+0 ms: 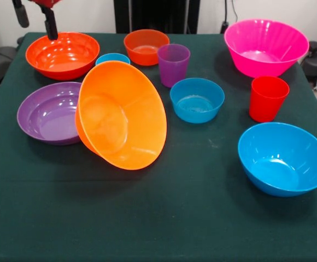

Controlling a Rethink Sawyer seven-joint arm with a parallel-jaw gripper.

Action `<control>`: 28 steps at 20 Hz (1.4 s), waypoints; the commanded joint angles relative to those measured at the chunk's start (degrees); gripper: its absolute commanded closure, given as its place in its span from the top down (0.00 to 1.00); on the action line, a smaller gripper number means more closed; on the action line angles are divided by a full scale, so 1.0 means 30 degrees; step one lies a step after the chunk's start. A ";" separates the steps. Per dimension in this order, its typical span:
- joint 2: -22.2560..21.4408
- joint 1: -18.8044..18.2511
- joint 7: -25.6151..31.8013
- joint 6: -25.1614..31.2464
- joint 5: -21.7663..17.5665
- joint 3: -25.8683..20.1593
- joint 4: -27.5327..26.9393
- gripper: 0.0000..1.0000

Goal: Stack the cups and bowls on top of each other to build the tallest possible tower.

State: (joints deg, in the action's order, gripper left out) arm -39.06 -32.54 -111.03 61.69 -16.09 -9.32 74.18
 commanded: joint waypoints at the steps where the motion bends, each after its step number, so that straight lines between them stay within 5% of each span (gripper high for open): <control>1: 0.1598 0.0359 0.3574 -0.2603 -0.1021 -0.2349 0.2166 1.00; 4: 0.1594 0.0251 0.3831 -0.3124 -0.1288 -0.2440 0.2515 1.00; 5: 0.1555 0.0121 0.4260 -0.3239 -0.1427 -0.2604 0.2612 0.00; 9: 0.1709 0.0210 0.5012 -0.3186 -0.2188 -0.2500 0.2472 0.00; 18: 0.3111 0.0625 0.2864 -0.5102 -0.2625 -0.2339 0.2623 0.00; 28: 0.3784 0.0894 0.2486 -0.4166 -0.2609 -0.2157 0.2454 0.00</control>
State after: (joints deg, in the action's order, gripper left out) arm -31.50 -31.94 -111.03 49.62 -20.45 -11.90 77.58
